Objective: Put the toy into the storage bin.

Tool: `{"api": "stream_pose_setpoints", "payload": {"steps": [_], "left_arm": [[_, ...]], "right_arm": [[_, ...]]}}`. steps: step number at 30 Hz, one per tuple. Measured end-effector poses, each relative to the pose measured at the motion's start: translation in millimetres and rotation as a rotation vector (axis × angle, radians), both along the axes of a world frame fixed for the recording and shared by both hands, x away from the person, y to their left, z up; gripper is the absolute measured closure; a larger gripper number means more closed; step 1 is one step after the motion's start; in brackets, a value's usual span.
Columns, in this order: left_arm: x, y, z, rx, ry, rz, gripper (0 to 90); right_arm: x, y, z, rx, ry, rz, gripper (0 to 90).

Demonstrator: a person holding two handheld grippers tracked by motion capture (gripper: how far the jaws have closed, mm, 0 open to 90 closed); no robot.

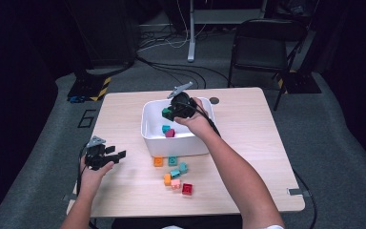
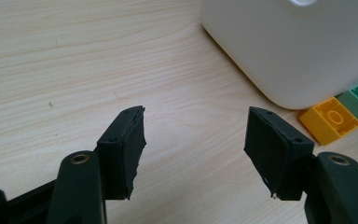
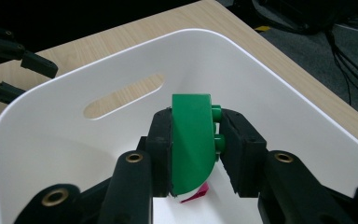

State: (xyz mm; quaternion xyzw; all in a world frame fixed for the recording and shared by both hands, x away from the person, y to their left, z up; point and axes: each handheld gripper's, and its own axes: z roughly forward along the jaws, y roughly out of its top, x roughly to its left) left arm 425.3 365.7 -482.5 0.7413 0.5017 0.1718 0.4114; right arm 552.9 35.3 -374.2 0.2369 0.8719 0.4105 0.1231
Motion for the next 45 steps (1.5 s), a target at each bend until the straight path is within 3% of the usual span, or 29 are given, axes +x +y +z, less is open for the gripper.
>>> {"api": "stream_pose_setpoints", "payload": {"steps": [8,18,24,28,33,37,45], "left_arm": [[0.2,-0.4,0.0,0.0,0.001,-0.002,37.4],[-0.1,0.0,0.4,0.0,0.0,-0.002,37.4],[-0.2,-0.1,0.3,0.002,-0.001,0.0,37.4],[-0.3,0.5,0.6,0.002,0.0,0.0,37.4],[-0.2,-0.3,0.5,0.004,0.0,0.0,37.4],[-0.1,-0.8,0.3,0.004,0.002,0.0,37.4],[-0.2,-1.1,-0.5,0.002,-0.004,0.002,37.4]], "right_arm": [[9.5,-3.3,-9.6,-0.047,0.022,-0.024,63.7],[5.3,-1.5,-7.8,-0.046,0.027,-0.035,58.5],[-7.5,-6.6,8.5,-0.01,-0.019,-0.021,55.2],[-18.7,-13.0,20.3,0.002,-0.019,0.006,54.1],[-42.3,-21.9,33.2,0.019,-0.035,0.049,50.5],[-57.3,-27.4,34.3,0.022,-0.043,0.073,49.9],[-81.9,-37.1,29.0,0.043,-0.039,0.062,50.3]]}}
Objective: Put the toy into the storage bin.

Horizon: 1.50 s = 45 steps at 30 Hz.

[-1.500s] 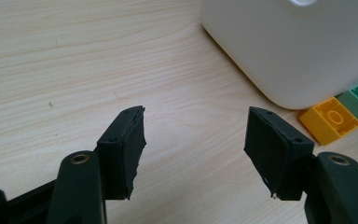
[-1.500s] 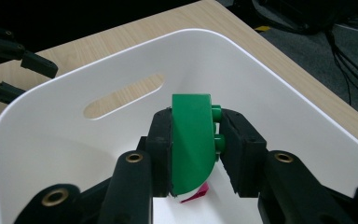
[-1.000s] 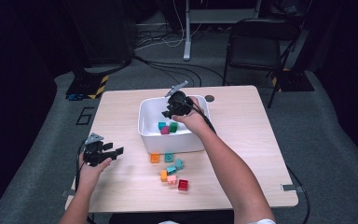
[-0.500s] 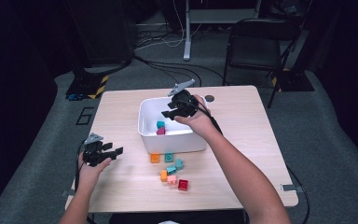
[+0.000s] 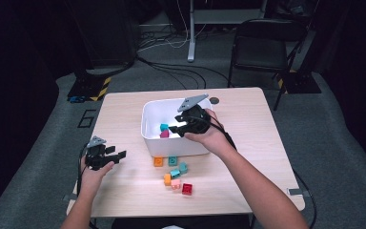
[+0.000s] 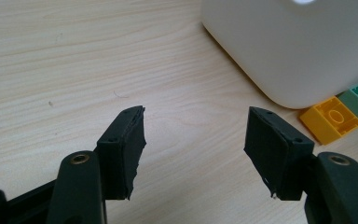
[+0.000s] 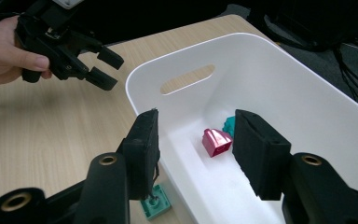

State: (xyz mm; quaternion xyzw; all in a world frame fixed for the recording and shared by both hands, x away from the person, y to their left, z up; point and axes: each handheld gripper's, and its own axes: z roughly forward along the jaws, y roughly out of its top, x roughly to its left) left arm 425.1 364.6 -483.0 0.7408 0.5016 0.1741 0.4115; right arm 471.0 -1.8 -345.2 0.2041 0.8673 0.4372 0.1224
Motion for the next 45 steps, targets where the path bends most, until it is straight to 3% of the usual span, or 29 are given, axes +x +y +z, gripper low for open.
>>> {"api": "stream_pose_setpoints", "payload": {"steps": [9,19,27,35,45], "left_arm": [[-0.8,0.6,0.5,0.003,0.003,0.001,37.4],[-1.1,1.2,0.6,0.003,0.004,0.003,37.4],[-1.4,0.8,0.7,0.003,0.006,0.003,37.4],[-1.5,0.5,0.3,0.005,0.006,0.002,37.4],[-1.5,0.0,-0.7,0.002,0.003,0.006,37.4]], "right_arm": [[-25.1,-10.3,-8.2,0.023,-0.013,0.011,47.7],[-50.3,-17.8,-29.4,0.04,-0.015,0.029,49.1],[-57.5,-21.2,-56.5,0.031,-0.005,0.025,50.7],[-60.5,-20.1,-88.1,0.008,0.038,0.01,51.5],[-56.9,-17.9,-116.5,0.003,0.084,-0.046,52.8]]}}
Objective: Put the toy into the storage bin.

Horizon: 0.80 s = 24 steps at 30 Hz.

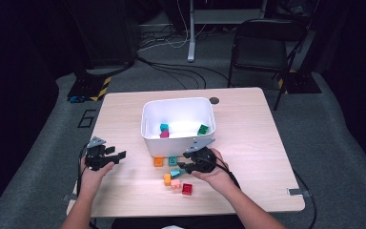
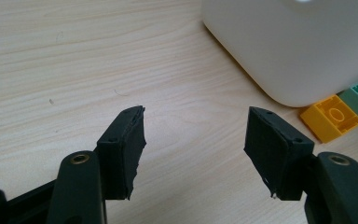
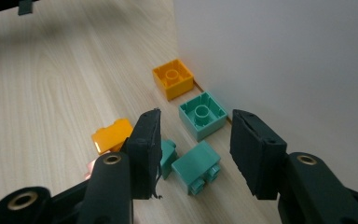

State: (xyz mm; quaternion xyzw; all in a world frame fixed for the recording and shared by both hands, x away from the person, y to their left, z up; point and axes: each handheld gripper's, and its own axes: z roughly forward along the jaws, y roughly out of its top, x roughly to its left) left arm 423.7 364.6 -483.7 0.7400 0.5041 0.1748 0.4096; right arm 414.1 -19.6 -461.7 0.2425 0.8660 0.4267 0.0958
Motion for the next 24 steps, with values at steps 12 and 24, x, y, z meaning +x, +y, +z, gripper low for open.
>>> {"api": "stream_pose_setpoints", "payload": {"steps": [12,24], "left_arm": [[-0.7,1.1,0.6,0.003,0.003,-0.002,37.4],[-1.3,2.4,0.8,0.002,0.004,-0.001,37.4]], "right_arm": [[6.0,13.7,-19.2,-0.054,-0.011,-0.03,52.8],[6.9,7.9,-35.3,-0.099,0.017,-0.062,52.2]]}}
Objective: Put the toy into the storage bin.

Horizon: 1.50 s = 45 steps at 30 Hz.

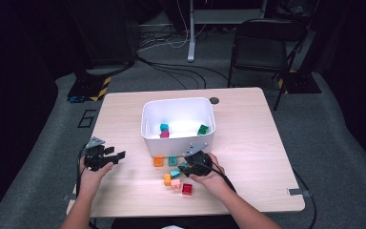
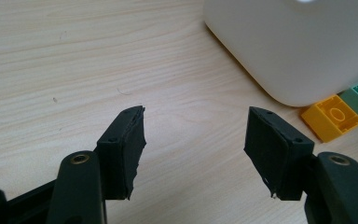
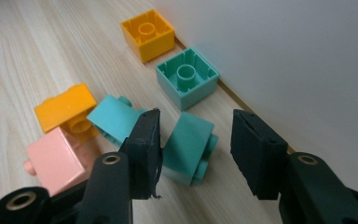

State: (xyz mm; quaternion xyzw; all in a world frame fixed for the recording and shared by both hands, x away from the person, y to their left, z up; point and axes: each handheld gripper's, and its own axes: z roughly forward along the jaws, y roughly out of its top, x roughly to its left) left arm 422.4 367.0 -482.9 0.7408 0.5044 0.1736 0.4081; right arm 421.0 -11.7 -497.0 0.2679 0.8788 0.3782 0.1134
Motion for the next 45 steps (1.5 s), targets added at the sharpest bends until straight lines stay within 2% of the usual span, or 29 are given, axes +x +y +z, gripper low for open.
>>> {"api": "stream_pose_setpoints", "payload": {"steps": [3,6,13,15,18,20,22,23,29,37,45], "left_arm": [[0.3,-0.5,-0.4,0.0,-0.005,0.002,37.4],[0.5,-1.4,0.0,0.002,-0.001,-0.001,37.4],[0.9,-0.9,-0.3,-0.001,0.0,-0.002,37.4],[0.7,-0.3,0.1,0.0,-0.001,-0.001,37.4],[0.5,-0.2,0.0,-0.002,-0.004,0.0,37.4],[0.5,-0.2,0.1,-0.002,-0.004,0.0,37.4],[0.4,-0.3,0.1,-0.002,-0.004,0.0,37.4],[0.7,-0.6,-0.1,0.0,-0.005,0.001,37.4],[0.9,-0.8,-0.2,0.0,-0.003,-0.001,37.4],[0.7,-0.9,-0.5,0.0,-0.002,0.0,37.4],[0.9,-1.2,-1.0,-0.003,-0.002,0.004,37.4]], "right_arm": [[0.2,-4.0,-0.9,-0.003,0.006,-0.003,52.1],[1.7,-8.2,-5.1,0.011,0.033,-0.013,52.1],[3.3,-7.6,-11.4,-0.003,0.039,-0.003,54.3],[3.6,-6.9,-12.6,-0.002,0.056,-0.007,59.7],[4.5,-7.6,-12.8,-0.008,0.051,0.004,65.0],[4.0,-7.8,-12.3,-0.007,0.057,0.005,65.9],[2.2,-7.7,-9.7,-0.01,0.067,0.009,66.5],[2.5,-8.0,-9.1,-0.016,0.056,0.023,66.6],[0.7,-7.2,-3.2,-0.008,0.046,0.031,66.6],[-2.1,-9.8,14.9,0.013,0.035,0.052,66.7],[-3.9,-12.0,24.7,0.028,0.054,0.063,66.7]]}}
